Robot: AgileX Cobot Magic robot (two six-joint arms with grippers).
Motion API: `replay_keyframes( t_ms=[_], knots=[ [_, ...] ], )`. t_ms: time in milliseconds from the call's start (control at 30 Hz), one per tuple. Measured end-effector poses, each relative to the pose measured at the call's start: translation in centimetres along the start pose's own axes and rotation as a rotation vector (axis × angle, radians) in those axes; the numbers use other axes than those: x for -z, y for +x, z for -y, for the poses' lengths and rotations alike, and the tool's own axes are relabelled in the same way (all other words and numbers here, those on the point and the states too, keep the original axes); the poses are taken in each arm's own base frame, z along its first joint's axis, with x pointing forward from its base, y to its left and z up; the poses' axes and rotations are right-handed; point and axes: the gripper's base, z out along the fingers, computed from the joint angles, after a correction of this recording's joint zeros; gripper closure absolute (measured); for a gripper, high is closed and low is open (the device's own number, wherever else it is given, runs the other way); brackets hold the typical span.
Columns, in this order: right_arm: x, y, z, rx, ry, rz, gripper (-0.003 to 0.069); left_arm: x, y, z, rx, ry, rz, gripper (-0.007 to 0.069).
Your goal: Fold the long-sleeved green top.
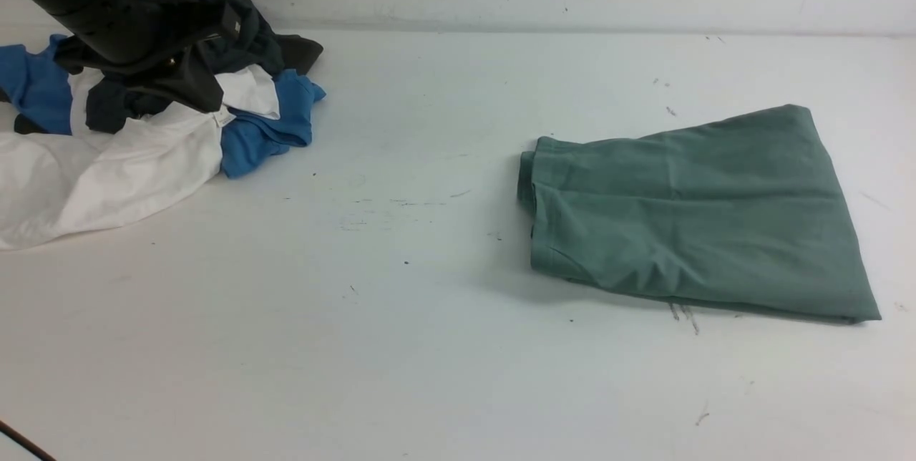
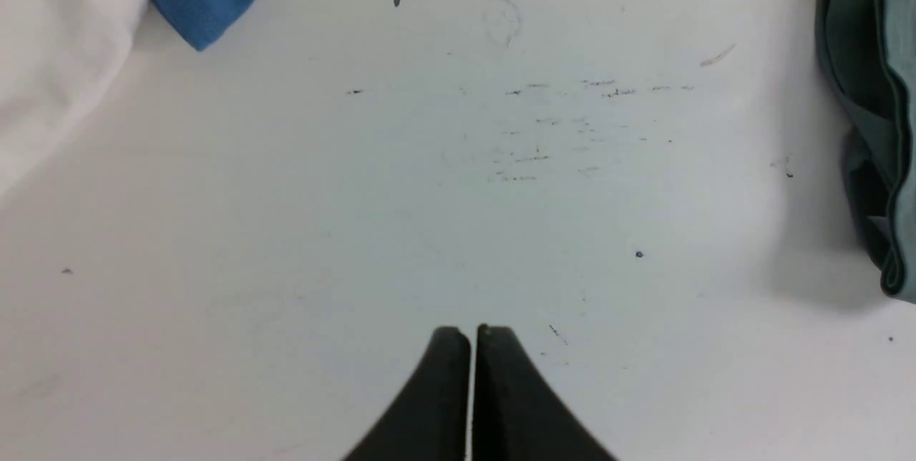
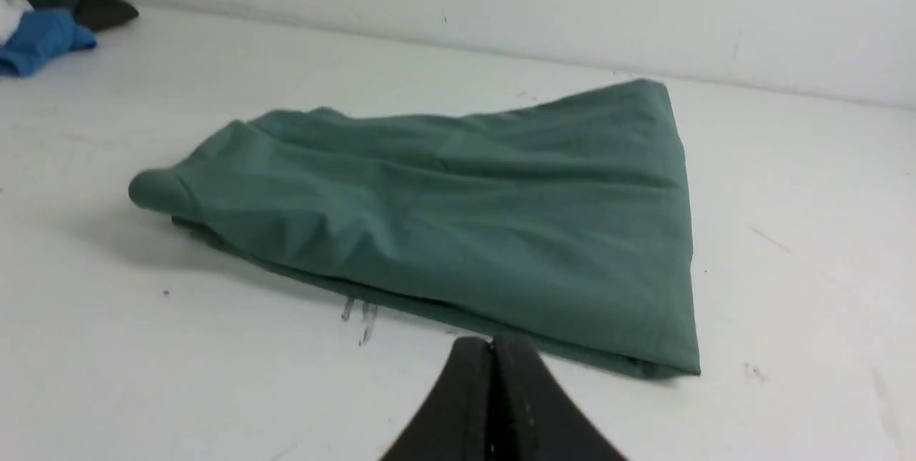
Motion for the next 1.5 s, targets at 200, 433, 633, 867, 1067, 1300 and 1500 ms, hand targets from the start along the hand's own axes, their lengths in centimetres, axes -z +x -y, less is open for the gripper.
replay_keyframes(
  t_ms=[200, 433, 633, 867, 1067, 1300, 1500],
  knots=[
    [0.0, 0.3, 0.0, 0.000, -0.001, -0.041, 0.0673, 0.3, 0.2, 0.2, -0.001, 0.001, 0.003, 0.0625],
    [0.0, 0.4, 0.0, 0.000, -0.001, -0.047, 0.0673, 3.7, 3.4, 1.6, -0.020, 0.002, 0.026, 0.0625],
    [0.0, 0.4, 0.0, 0.000, -0.001, -0.049, 0.0673, 7.0, 9.2, 2.8, -0.050, 0.003, 0.025, 0.0625],
    [0.0, 0.4, 0.0, 0.000, -0.001, -0.049, 0.0673, 9.3, 17.9, 3.4, -0.089, -0.014, 0.188, 0.0625],
    [0.0, 0.4, 0.0, -0.001, -0.001, -0.049, 0.0673, 7.1, 25.9, 2.2, -0.003, -0.008, 0.558, 0.0625],
    [0.0, 0.4, 0.0, -0.001, -0.001, -0.049, 0.0673, 6.3, 30.5, 1.1, -0.046, -0.065, 0.831, 0.0625],
    [0.0, 0.4, 0.0, -0.001, -0.001, -0.049, 0.0673, 5.9, 31.7, 0.9, -0.053, -0.070, 0.864, 0.0625]
  ],
)
